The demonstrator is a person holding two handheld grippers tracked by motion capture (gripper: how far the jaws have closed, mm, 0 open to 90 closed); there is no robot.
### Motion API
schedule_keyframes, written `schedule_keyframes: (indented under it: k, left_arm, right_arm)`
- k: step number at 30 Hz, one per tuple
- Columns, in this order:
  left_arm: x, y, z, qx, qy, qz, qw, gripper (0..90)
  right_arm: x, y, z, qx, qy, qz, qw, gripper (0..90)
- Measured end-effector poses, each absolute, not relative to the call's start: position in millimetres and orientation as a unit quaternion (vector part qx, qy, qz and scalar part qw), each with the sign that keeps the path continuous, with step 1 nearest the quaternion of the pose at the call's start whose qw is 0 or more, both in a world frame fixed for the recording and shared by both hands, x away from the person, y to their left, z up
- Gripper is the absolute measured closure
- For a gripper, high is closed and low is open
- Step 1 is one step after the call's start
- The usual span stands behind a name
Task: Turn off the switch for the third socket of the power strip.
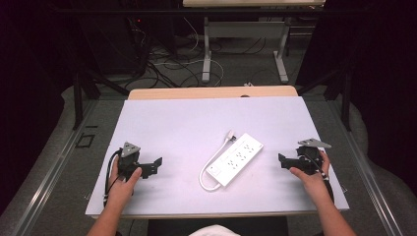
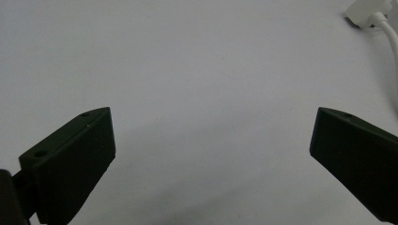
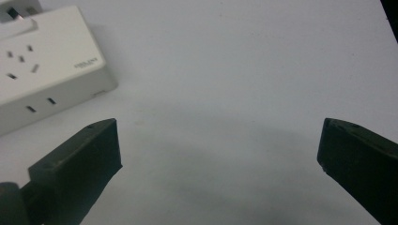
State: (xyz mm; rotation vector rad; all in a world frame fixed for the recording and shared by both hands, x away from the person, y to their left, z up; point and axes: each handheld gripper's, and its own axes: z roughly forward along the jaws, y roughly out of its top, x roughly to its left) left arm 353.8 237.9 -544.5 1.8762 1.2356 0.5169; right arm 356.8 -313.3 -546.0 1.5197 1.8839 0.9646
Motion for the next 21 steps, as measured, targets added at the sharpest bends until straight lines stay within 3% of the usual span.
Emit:
schedule_keyframes:
  k: [21]
  left_arm:
    - [351, 237, -544, 0.742, 0.488, 0.209, 0.41, 0.5]
  right_arm:
    - [356, -297, -528, 0.539, 0.715, 0.369, 0.249, 2.1]
